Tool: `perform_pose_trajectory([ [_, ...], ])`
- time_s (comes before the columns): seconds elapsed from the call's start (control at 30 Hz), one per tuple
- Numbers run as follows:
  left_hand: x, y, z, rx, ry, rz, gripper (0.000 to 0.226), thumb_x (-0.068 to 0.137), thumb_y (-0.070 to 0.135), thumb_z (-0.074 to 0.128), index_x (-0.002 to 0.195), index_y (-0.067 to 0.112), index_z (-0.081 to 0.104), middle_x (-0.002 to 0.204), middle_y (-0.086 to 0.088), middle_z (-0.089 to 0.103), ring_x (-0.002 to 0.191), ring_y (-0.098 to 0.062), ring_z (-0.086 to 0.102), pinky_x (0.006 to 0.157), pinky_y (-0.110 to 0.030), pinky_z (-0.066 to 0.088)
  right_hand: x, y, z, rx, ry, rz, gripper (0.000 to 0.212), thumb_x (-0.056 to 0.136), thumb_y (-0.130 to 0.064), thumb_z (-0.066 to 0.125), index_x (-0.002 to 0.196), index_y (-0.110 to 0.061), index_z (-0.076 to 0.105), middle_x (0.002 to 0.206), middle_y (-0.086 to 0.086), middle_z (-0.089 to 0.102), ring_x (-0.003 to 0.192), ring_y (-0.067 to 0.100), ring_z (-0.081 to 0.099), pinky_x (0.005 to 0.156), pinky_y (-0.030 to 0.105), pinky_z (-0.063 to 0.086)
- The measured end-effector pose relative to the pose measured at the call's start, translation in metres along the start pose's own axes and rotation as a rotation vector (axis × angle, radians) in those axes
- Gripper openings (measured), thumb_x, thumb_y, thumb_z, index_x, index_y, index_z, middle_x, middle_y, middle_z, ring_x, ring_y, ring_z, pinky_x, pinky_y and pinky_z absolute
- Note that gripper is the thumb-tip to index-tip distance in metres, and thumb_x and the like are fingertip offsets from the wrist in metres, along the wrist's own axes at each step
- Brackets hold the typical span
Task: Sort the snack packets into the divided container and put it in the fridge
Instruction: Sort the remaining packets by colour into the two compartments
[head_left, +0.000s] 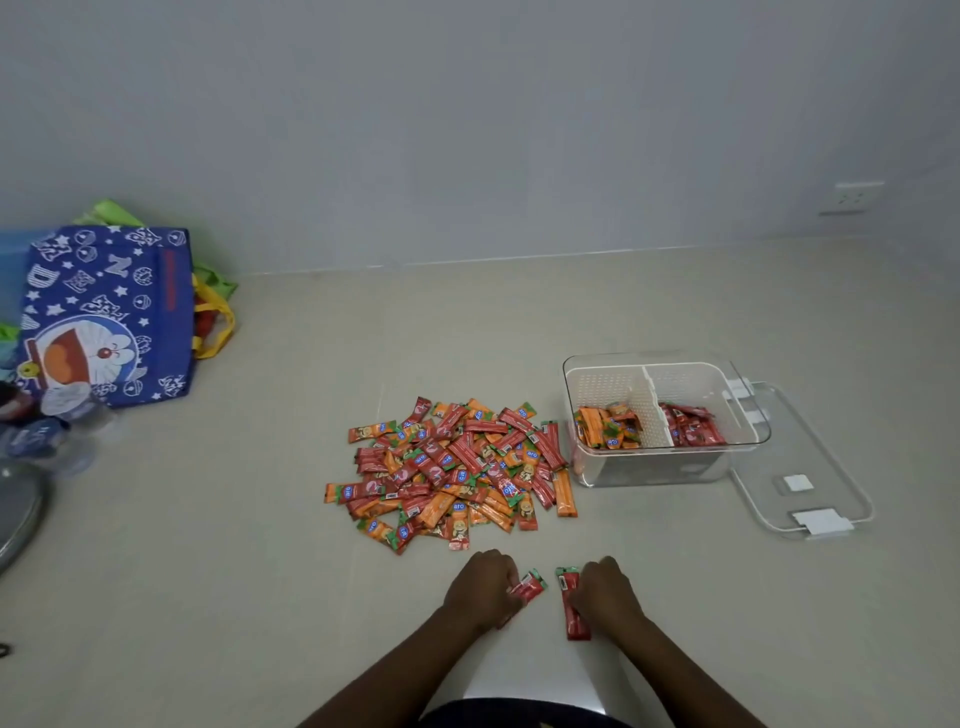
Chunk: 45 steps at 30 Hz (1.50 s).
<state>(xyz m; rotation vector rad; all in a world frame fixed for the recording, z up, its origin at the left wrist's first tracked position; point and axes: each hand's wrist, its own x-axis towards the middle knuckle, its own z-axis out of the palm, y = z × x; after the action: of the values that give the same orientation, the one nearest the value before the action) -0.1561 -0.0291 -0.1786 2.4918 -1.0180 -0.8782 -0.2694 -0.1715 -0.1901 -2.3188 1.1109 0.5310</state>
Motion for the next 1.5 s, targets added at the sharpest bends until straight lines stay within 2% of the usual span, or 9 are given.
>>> perform_pose_trajectory([
  [0.13, 0.002, -0.01, -0.005, -0.112, -0.017, -0.031, 0.024, 0.082, 0.02, 0.064, 0.066, 0.028, 0.048, 0.075, 0.008, 0.051, 0.075, -0.012, 0.047, 0.063, -0.026, 0.036, -0.006, -0.003, -0.008, 0.165, -0.031, 0.012, 0.012, 0.09, -0.024, 0.052, 0.082, -0.017, 0.047, 0.1, 0.008, 0.06, 0.085, 0.02, 0.056, 0.071, 0.027, 0.044],
  [0.33, -0.004, -0.038, -0.022, -0.457, 0.055, -0.117, 0.018, 0.095, 0.014, 0.047, 0.083, 0.022, 0.038, 0.084, 0.003, 0.06, 0.063, -0.002, 0.046, 0.055, -0.021, 0.033, -0.014, -0.019, -0.027, 1.016, -0.162, 0.092, 0.003, 0.09, -0.003, 0.052, 0.092, -0.005, 0.051, 0.089, 0.02, 0.072, 0.08, 0.03, 0.069, 0.079, 0.044, 0.055],
  [0.5, -0.005, -0.046, -0.053, -0.808, 0.201, -0.332, 0.007, 0.087, 0.014, 0.048, 0.09, 0.013, 0.043, 0.077, -0.006, 0.056, 0.062, -0.012, 0.048, 0.056, -0.024, 0.038, -0.003, -0.053, -0.043, 0.982, -0.155, 0.055, 0.008, 0.09, -0.014, 0.049, 0.085, -0.008, 0.052, 0.062, 0.005, 0.049, 0.049, 0.013, 0.039, 0.046, 0.026, 0.031],
  [0.73, -0.005, -0.068, -0.078, -1.055, 0.327, -0.277, 0.023, 0.1, 0.034, 0.04, 0.085, 0.019, 0.048, 0.064, 0.005, 0.046, 0.052, -0.007, 0.04, 0.05, -0.02, 0.034, 0.038, -0.11, -0.05, 0.613, 0.041, -0.093, 0.013, 0.081, -0.026, 0.063, 0.089, -0.018, 0.058, 0.087, 0.009, 0.067, 0.074, 0.025, 0.065, 0.071, 0.046, 0.058],
  [0.83, -0.003, -0.072, -0.086, -0.953, 0.333, -0.252, 0.022, 0.092, 0.045, 0.056, 0.098, 0.024, 0.059, 0.086, 0.006, 0.067, 0.075, -0.009, 0.063, 0.067, -0.027, 0.051, 0.047, -0.126, -0.052, 0.413, 0.143, -0.177, 0.031, 0.086, -0.026, 0.063, 0.114, -0.015, 0.057, 0.106, 0.005, 0.067, 0.099, 0.025, 0.064, 0.074, 0.026, 0.044],
  [1.0, 0.024, -0.081, -0.096, -0.705, 0.467, -0.328, 0.036, 0.095, 0.038, 0.052, 0.125, 0.019, 0.058, 0.12, 0.0, 0.063, 0.105, -0.017, 0.062, 0.087, -0.031, 0.052, 0.056, -0.119, -0.043, 0.291, 0.149, -0.211, 0.022, 0.092, -0.036, 0.055, 0.071, -0.031, 0.05, 0.071, -0.009, 0.056, 0.077, 0.017, 0.063, 0.064, 0.028, 0.05],
  [1.13, 0.051, -0.077, -0.102, -0.589, 0.575, -0.435, 0.029, 0.095, 0.037, 0.051, 0.115, 0.017, 0.059, 0.105, 0.001, 0.067, 0.086, -0.013, 0.061, 0.074, -0.03, 0.054, 0.053, -0.118, -0.051, 0.574, 0.083, -0.118, 0.01, 0.09, -0.02, 0.054, 0.082, -0.02, 0.059, 0.079, 0.0, 0.066, 0.073, 0.016, 0.064, 0.059, 0.026, 0.048],
  [1.3, 0.078, -0.073, -0.096, -0.409, 0.565, -0.469, 0.048, 0.089, 0.038, 0.06, 0.128, 0.013, 0.047, 0.117, -0.003, 0.065, 0.105, -0.023, 0.064, 0.079, -0.03, 0.054, 0.051, -0.112, -0.065, 1.047, -0.139, -0.038, 0.016, 0.089, -0.015, 0.062, 0.105, -0.016, 0.06, 0.091, 0.013, 0.072, 0.081, 0.03, 0.067, 0.065, 0.037, 0.052],
  [1.5, 0.088, -0.077, -0.103, -0.691, 0.564, -0.474, 0.039, 0.093, 0.022, 0.057, 0.13, 0.012, 0.049, 0.125, -0.007, 0.063, 0.109, -0.026, 0.062, 0.088, -0.039, 0.055, 0.052, -0.128, -0.086, 1.155, -0.287, -0.078, 0.019, 0.093, -0.014, 0.055, 0.112, -0.011, 0.058, 0.086, 0.01, 0.073, 0.073, 0.023, 0.069, 0.057, 0.027, 0.049],
])
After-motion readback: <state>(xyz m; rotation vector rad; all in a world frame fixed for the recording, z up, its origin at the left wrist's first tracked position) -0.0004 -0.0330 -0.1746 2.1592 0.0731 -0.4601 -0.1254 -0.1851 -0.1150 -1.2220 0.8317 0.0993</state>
